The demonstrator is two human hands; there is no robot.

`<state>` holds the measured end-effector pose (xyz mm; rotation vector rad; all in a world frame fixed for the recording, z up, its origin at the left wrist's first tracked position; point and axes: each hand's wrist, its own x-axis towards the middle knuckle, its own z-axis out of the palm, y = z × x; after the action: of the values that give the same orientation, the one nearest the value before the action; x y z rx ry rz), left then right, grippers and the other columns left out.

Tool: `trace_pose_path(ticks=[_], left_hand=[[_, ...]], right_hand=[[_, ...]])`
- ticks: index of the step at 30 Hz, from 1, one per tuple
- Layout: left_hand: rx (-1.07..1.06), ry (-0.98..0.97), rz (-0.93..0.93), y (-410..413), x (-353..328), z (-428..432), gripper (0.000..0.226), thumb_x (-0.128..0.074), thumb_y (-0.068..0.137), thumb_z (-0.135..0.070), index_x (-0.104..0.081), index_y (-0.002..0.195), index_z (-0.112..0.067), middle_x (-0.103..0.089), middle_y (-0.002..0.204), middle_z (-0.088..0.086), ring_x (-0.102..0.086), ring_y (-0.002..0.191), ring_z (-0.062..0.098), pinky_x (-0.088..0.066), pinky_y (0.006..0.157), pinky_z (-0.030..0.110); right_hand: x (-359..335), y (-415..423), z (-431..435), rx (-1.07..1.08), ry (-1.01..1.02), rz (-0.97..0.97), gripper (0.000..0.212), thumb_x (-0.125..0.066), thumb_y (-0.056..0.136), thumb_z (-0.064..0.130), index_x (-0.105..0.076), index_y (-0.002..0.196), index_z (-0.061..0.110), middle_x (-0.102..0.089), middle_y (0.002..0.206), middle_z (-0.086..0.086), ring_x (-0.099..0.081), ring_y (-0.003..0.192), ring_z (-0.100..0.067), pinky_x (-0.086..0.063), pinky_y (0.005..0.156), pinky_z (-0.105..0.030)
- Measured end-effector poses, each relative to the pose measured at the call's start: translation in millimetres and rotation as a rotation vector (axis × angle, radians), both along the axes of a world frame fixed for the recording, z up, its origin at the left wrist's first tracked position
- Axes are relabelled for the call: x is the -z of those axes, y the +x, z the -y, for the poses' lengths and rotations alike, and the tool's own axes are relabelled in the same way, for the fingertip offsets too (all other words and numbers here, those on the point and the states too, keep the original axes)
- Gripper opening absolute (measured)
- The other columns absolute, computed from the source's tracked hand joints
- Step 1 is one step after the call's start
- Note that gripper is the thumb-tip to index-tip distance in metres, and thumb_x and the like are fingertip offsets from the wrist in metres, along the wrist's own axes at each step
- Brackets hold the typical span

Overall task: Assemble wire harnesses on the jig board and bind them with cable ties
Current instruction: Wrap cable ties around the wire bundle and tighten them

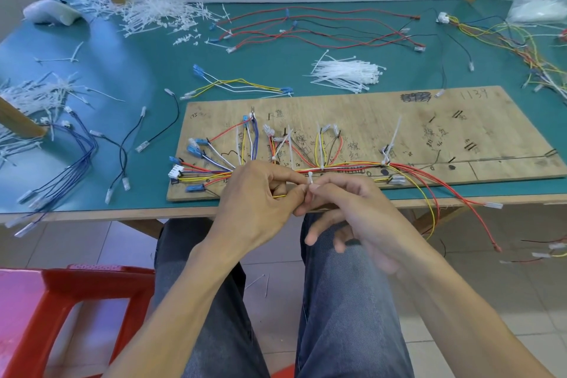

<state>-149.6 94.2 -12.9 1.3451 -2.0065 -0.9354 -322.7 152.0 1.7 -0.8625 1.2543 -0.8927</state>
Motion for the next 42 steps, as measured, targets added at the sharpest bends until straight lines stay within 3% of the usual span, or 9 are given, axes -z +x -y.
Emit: trace_pose_path(ticks=[6,19,24,31,35,38,42], left_hand=[[-0.012,-0.017,0.011,-1,1,0,0.004,-0.077,0.091,-0.036,-0.081,0.09,-0.037,-0.037,0.046,-0.007,-0.032,0.051,0.013,-0.034,0.056,0.031],[-0.002,-0.028,-0.018,-1,2,-1,0.008,-0.076,0.088,-0.035,-0.08,0.091,-0.041,-0.038,0.05,-0.001,-0.032,0.053,0.014,-0.038,0.054,0.037],[-0.009,-0.033,-0.025,-1,4,0,0.01,-0.077,0.088,-0.033,-0.08,0.092,-0.042,-0.038,0.05,-0.005,-0.032,0.053,0.013,-0.035,0.056,0.033],[-0.007,-0.021,-0.033,0,4,-1,0.017,-0.079,0.089,-0.029,-0.081,0.094,-0.045,-0.04,0.051,-0.006,-0.035,0.054,0.013,-0.042,0.055,0.041],[0.021,-0.015,-0.055,0,1,-3,0.017,-0.076,0.091,-0.034,-0.081,0.098,-0.048,-0.046,0.054,0.0,-0.039,0.055,0.018,-0.049,0.057,0.049],[0.034,-0.024,-0.05,0,1,-5,0.016,-0.072,0.092,-0.041,-0.08,0.102,-0.05,-0.043,0.053,-0.005,-0.037,0.056,0.015,-0.049,0.058,0.049],[0.026,-0.022,-0.068,-1,3,-5,0.019,-0.067,0.09,-0.044,-0.08,0.101,-0.049,-0.041,0.056,0.002,-0.039,0.058,0.026,-0.05,0.057,0.051]], right_hand=[[-2,-3,0,-0.019,0.015,0.016,0.022,-0.06,0.104,0.031,-0.073,0.089,0.021,-0.08,0.103,-0.014,-0.078,0.071,-0.036,-0.03,0.036,-0.019],[-3,-7,6,-0.053,0.086,0.017,0.022,-0.059,0.104,0.033,-0.069,0.094,0.016,-0.08,0.103,-0.016,-0.077,0.068,-0.031,-0.035,0.036,-0.019],[-5,-8,8,-0.063,0.098,0.017,0.022,-0.058,0.105,0.032,-0.068,0.094,0.016,-0.08,0.104,-0.016,-0.076,0.063,-0.029,-0.034,0.036,-0.019],[0,-9,7,-0.044,0.08,0.008,0.025,-0.061,0.106,0.034,-0.07,0.095,0.014,-0.08,0.103,-0.015,-0.074,0.057,-0.023,-0.034,0.034,-0.018],[13,0,2,0.117,-0.028,-0.012,0.03,-0.069,0.101,0.037,-0.068,0.102,0.007,-0.08,0.093,-0.016,-0.073,0.054,-0.024,-0.038,0.035,-0.02],[23,8,-1,0.217,-0.112,-0.015,0.027,-0.071,0.099,0.037,-0.062,0.109,0.014,-0.08,0.087,-0.016,-0.072,0.052,-0.03,-0.038,0.034,-0.021],[26,10,-2,0.243,-0.174,-0.022,0.016,-0.072,0.099,0.039,-0.072,0.11,0.027,-0.079,0.084,-0.014,-0.071,0.05,-0.033,-0.038,0.035,-0.02]])
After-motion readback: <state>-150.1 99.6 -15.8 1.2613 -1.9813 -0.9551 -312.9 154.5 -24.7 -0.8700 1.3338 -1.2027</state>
